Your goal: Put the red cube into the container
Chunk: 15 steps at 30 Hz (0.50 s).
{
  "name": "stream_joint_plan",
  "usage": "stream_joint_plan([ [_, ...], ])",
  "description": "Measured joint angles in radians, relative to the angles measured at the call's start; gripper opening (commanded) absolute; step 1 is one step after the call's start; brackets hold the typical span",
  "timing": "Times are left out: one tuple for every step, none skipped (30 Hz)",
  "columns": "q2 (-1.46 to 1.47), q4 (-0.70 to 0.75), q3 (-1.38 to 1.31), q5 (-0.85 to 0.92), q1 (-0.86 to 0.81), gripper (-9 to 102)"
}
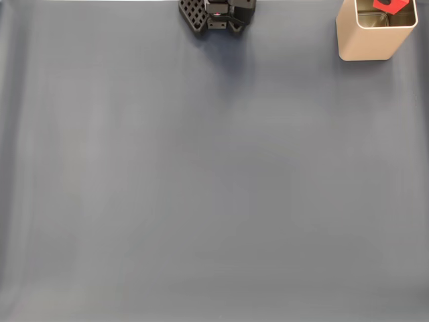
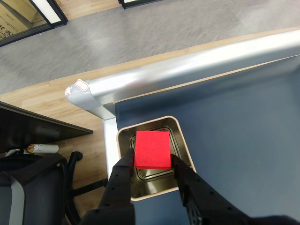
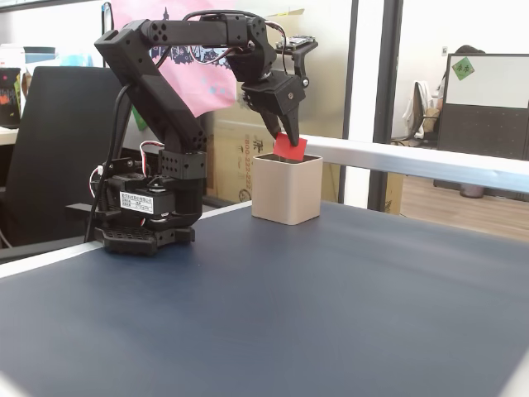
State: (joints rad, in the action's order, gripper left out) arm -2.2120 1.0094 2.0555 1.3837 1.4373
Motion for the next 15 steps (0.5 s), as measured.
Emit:
stream_joint_plan([
  [0.000, 0.000, 0.000, 0.000, 0.000, 13],
  [0.000, 0.000, 0.000, 0.000, 0.000, 14],
  [0.000, 0.000, 0.000, 0.003, 0.000, 15],
  [0.000, 0.000, 0.000, 0.009, 0.000, 16],
  [0.000, 0.000, 0.000, 0.012, 0.000, 17],
  [0.000, 0.000, 0.000, 0.017, 0.000, 18],
  [0.000, 0.000, 0.000, 0.021, 0.000, 19],
  [0.000, 0.000, 0.000, 0.026, -0.002, 20],
  [0.000, 0.000, 0.000, 0.029, -0.003, 22],
  [0.000, 0.000, 0.000, 0.034, -0.005, 23],
  [0.000, 0.000, 0.000, 0.038, -0.006, 24],
  [0.000, -0.003, 0.000, 0.043, -0.006, 25],
  [0.000, -0.003, 0.000, 0.051, -0.006, 26],
  [0.000, -0.003, 0.000, 0.055, -0.006, 27],
  [0.000, -0.003, 0.000, 0.060, -0.006, 27],
])
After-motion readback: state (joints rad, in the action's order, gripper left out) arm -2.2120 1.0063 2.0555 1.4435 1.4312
